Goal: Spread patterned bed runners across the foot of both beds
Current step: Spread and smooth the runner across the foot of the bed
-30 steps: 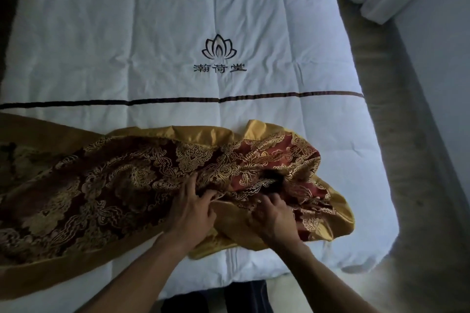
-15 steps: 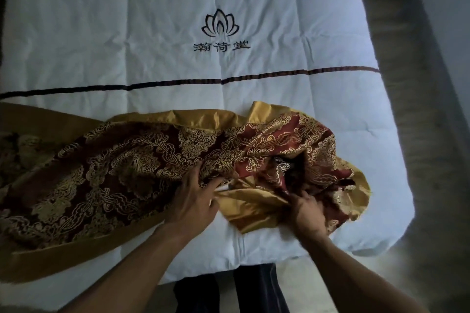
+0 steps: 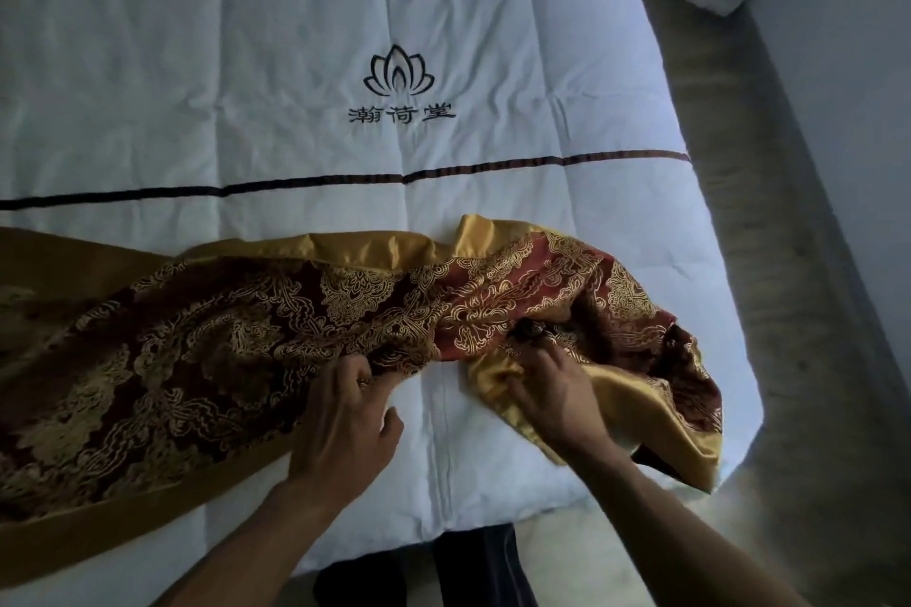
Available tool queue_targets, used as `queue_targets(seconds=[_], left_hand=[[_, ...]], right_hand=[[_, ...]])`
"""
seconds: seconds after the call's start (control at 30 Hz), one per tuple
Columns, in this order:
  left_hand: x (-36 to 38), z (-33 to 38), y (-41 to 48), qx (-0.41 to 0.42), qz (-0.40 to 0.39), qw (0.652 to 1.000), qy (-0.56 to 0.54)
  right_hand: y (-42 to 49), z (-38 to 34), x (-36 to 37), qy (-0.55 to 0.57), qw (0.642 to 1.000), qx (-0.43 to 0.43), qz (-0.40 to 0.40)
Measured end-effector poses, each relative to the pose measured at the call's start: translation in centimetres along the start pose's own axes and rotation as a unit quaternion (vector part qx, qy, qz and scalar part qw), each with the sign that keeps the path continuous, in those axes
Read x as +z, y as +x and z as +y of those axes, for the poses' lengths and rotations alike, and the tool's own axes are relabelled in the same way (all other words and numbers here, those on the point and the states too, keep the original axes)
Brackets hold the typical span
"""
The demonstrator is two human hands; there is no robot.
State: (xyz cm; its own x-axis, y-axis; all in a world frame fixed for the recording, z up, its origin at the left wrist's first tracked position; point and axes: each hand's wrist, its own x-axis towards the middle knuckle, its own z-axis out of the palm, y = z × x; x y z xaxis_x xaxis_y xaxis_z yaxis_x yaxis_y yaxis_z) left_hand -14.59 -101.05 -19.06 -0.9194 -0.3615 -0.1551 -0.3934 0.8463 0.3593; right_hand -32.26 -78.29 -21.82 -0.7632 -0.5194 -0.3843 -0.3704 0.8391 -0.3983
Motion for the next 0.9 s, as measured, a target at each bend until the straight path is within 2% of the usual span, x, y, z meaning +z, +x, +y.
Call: queue_targets(seconds=[0.07,0.13,0.27,0.33,0.47,0.57,0.63,0.73,0.8,0.83,0.9], left_hand=[[1.1,-0.7,-0.8,0.042,-0.047,0.998,0.001],[2.7,-1.7,-1.5,0.049,-0.098,0.994,0.022],[5.5,-3.4,-2.4,-0.028,-0.189,0.980,0.057],[6.8,-3.7,-2.7,-0.052,-0.219,0.973,0.056],[7.4,-3.4,-2.8,-0.067,-0.169,0.982,0.052],[6.4,-3.2,-3.4,-0.032,-0.108,0.994,0.008],[5.1,-3.3,-3.8,-0.016,-0.086,0.995,-0.044],[3.1,-3.3,-4.3,-0.004,-0.099,0.989,-0.113],[2.0,-3.1,-4.6,-0.015,-0.123,0.983,-0.135],[1.7,-3.1,-4.7,-0.021,-0.140,0.980,-0.137],[1.4,-2.9,-5.0,-0.020,-0.170,0.976,-0.136]], right_hand=[[0.2,-1.0,2.8,-0.074,0.994,-0.019,-0.078],[0.4,-1.0,5.0,-0.116,0.985,0.004,-0.128],[0.7,0.0,7.0,-0.100,0.994,0.020,-0.050],[1.1,0.6,7.3,-0.109,0.993,0.020,-0.039],[2.3,2.1,6.4,-0.095,0.995,0.030,-0.024],[1.7,4.2,4.6,-0.089,0.994,0.003,-0.060],[0.8,6.2,2.7,-0.092,0.994,0.027,-0.059],[-1.0,10.6,-0.8,-0.124,0.978,0.166,-0.003],[-2.2,12.9,-2.8,-0.156,0.962,0.225,0.014],[-2.7,13.3,-3.6,-0.166,0.959,0.228,0.021],[-3.1,12.3,-4.4,-0.148,0.971,0.179,0.065]])
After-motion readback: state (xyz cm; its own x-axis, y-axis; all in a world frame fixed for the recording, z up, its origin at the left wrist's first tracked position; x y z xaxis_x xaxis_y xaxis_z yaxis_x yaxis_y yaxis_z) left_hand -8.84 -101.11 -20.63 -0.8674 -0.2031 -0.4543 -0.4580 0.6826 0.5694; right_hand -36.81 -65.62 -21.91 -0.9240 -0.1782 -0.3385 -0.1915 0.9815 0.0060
